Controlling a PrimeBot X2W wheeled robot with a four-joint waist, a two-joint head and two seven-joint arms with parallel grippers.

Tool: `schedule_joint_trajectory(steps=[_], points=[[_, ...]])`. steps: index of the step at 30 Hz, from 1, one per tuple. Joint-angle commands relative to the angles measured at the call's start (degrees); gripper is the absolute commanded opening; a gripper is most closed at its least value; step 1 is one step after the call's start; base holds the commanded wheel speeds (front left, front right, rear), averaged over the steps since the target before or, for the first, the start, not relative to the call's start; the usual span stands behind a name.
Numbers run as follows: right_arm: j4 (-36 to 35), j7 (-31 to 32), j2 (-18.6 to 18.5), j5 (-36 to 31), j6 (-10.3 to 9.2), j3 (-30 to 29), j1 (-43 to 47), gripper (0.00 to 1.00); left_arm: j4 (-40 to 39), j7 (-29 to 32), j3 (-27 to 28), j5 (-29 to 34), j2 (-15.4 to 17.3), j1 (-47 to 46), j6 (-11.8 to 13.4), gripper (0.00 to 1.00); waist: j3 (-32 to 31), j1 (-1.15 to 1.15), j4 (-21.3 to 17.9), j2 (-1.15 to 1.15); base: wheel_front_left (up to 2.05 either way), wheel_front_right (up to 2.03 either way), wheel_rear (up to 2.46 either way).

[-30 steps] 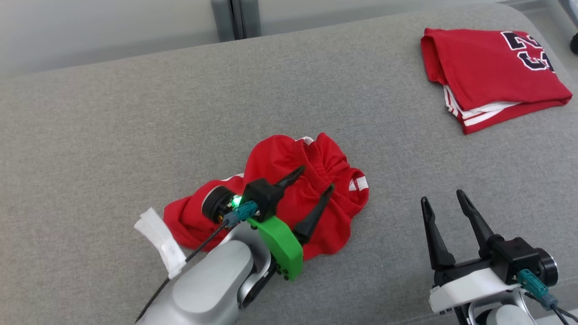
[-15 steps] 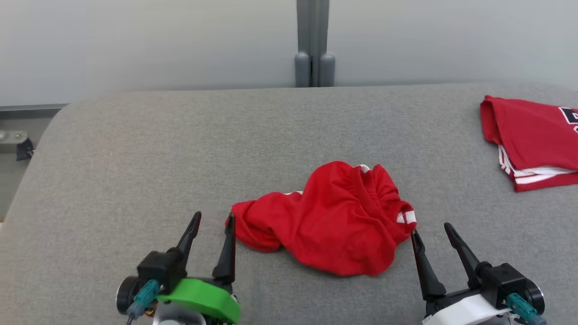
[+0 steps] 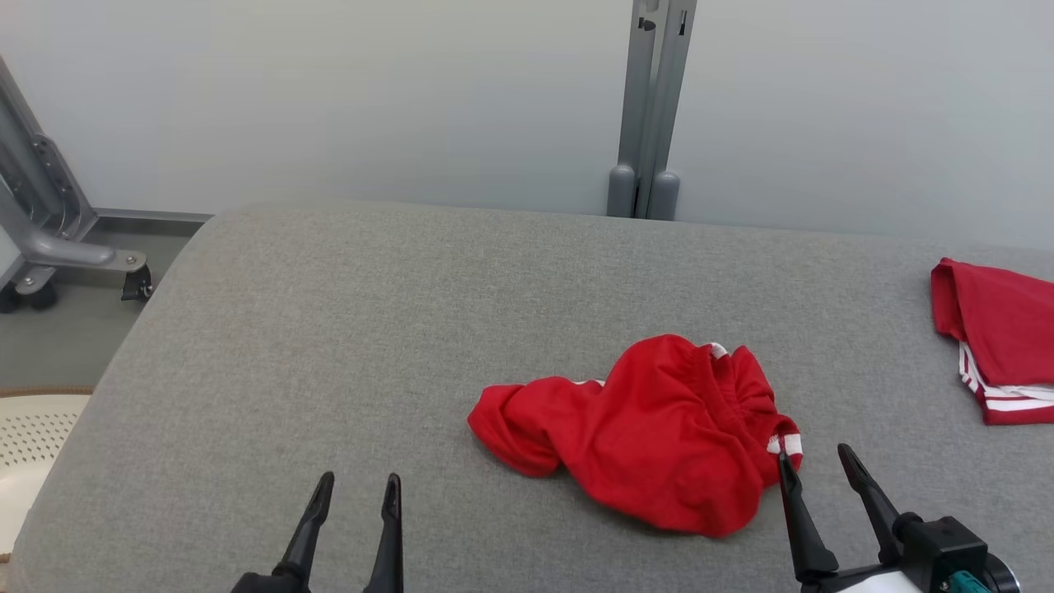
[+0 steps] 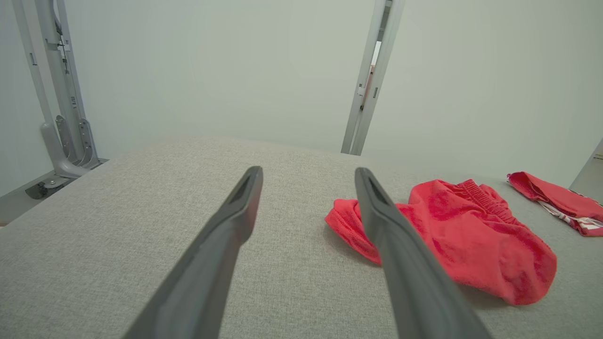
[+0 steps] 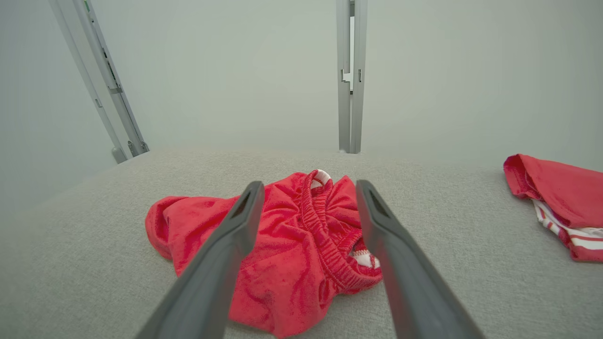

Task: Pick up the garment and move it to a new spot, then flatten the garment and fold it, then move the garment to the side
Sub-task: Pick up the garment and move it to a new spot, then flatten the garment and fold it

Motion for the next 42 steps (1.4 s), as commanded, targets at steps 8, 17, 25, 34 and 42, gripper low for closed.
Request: schedule_joint_trajectory(steps=[8, 17, 25, 34, 42], points=[[-0.3, 0.0, 0.3, -0.3, -0.04, -2.2, 2.6, 1.0, 0.9, 0.0, 1.7, 5.6, -1.3, 2.1, -2.3, 1.0, -0.8, 0.0, -1.1, 0.0, 0.0, 0.0, 0.0], [-0.1, 0.0, 0.4, -0.4, -0.04, -2.8, 3.1, 1.0, 1.8, 0.0, 2.6, 7.2, -1.7, 1.6, -3.1, 1.0, -0.6, 0.0, -1.8, 0.0, 0.0, 0.0, 0.0], [0.0, 0.0, 0.4, 0.1, -0.04, -3.0, 2.8, 1.0, 2.0, 0.0, 2.0, 6.4, -1.8, 1.3, -3.2, 1.0, -0.7, 0.0, -2.0, 0.0, 0.0, 0.0, 0.0], [0.1, 0.0, 0.4, 0.3, -0.04, -3.4, 2.7, 1.0, 2.3, 0.0, 1.1, 6.1, -1.8, 1.0, -2.6, 1.0, -1.1, 0.0, -1.9, 0.0, 0.0, 0.0, 0.0], [0.1, 0.0, 0.5, 0.4, -0.04, -3.3, 3.1, 1.0, 2.4, 0.0, 0.5, 6.0, -1.8, 1.4, -2.3, 1.0, -1.4, 0.0, -2.2, 0.0, 0.0, 0.0, 0.0]])
